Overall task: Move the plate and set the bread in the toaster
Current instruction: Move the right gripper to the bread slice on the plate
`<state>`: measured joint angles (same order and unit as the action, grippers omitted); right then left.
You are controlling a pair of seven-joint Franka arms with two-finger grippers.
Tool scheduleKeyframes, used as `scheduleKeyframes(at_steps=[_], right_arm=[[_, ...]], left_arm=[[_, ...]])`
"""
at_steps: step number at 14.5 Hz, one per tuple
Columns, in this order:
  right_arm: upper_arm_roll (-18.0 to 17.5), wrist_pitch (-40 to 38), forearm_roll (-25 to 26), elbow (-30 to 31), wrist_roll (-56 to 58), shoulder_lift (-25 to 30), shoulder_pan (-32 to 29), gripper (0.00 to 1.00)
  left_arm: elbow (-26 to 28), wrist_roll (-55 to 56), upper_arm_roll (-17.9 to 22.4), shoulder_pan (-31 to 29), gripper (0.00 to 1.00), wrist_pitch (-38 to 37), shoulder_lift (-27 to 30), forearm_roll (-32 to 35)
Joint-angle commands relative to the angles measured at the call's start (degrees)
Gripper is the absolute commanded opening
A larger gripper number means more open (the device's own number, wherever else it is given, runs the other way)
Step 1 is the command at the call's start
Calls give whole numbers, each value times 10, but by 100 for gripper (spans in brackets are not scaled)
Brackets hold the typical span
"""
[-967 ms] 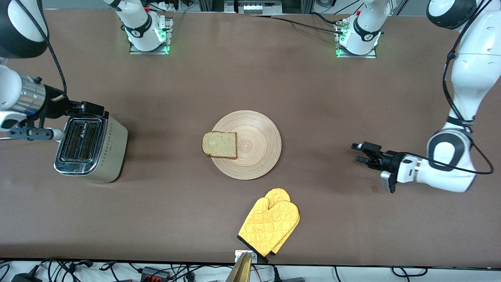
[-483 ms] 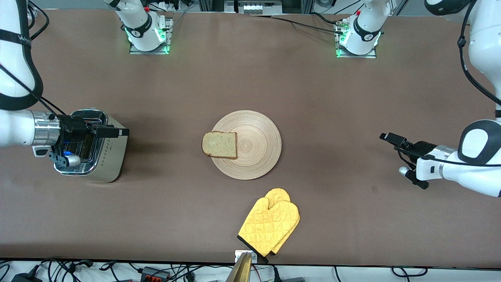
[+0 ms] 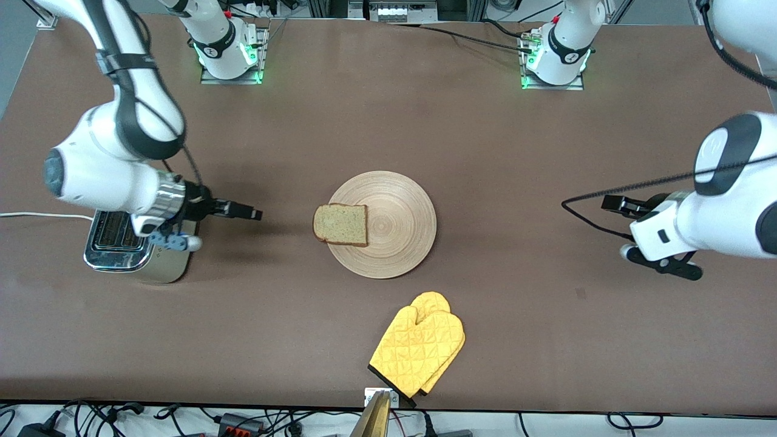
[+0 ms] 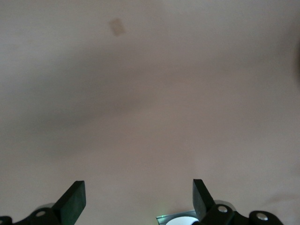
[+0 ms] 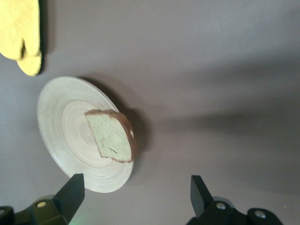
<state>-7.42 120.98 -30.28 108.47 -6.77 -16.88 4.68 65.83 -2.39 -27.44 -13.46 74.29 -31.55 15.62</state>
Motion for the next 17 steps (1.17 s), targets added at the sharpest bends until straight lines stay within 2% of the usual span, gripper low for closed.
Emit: scheduleKeyframes(at_steps=[1, 3, 4, 5, 6, 7, 8, 10, 13, 17], right_arm=[[3, 97, -6, 104, 13, 54, 29, 100], [2, 179, -7, 160, 60, 55, 49, 100], [2, 195, -11, 173, 71, 54, 54, 100], [1, 209, -14, 182, 73, 53, 58, 100], [1, 223, -16, 185, 72, 49, 70, 100], [1, 236, -19, 185, 71, 41, 77, 100], [1, 249, -30, 185, 72, 32, 77, 100], [1, 269, -62, 183, 77, 16, 84, 100], [0, 297, -93, 177, 83, -8, 89, 100], [-32, 363, -143, 157, 93, -51, 101, 100]], left_arm=[[4, 35, 9, -3, 100, 15, 52, 8], [18, 30, 21, 8, 100, 49, 93, 8], [30, 29, 44, 16, 100, 52, 111, 2], [52, 28, 102, 59, 100, 63, 139, -21], [75, 28, 179, 108, 100, 70, 165, -56], [99, 28, 246, 142, 100, 91, 187, -107], [162, 25, 272, 147, 100, 134, 225, -150], [281, 30, 274, 155, 100, 232, 305, -149], [296, 34, 276, 162, 100, 249, 320, -124], [337, 42, 276, 163, 100, 249, 357, -122]])
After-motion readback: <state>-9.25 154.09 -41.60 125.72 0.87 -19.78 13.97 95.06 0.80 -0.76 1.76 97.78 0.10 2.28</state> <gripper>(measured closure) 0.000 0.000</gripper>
